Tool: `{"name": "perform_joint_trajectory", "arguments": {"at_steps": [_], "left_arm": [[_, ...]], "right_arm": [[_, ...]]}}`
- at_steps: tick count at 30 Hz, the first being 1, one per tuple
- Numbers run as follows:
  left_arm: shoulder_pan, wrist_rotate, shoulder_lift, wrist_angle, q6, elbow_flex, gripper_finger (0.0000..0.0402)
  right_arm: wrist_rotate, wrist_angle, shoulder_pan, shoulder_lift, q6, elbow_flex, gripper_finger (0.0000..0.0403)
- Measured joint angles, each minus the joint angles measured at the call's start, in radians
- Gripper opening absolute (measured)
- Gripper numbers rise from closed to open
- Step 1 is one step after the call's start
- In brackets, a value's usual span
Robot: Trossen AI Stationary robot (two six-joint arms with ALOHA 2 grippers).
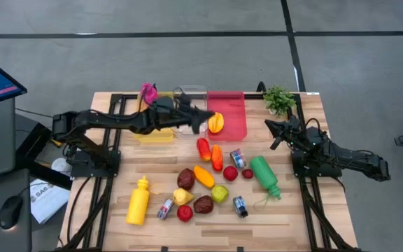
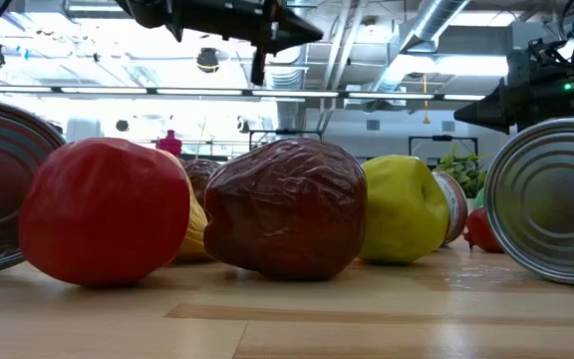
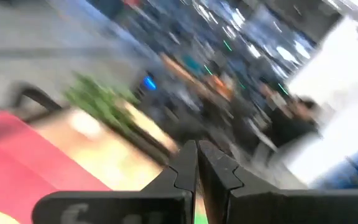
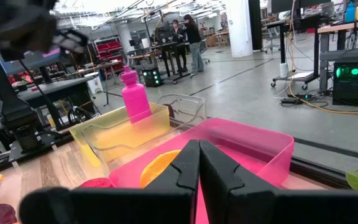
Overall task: Pick & Place Food Item
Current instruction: Put the left orange mango into the pink bin
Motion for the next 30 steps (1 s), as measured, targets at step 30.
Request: {"name": "perform_joint_trajectory", "arguments": {"at_steps": [30], "left_arm": [[-0.312, -0.339, -0.011, -0.593, -0.443, -0.019, 0.0004]], "right_arm": [[-0.001, -0.018, 0.000, 0.000, 0.000, 0.002, 0.0006]]}}
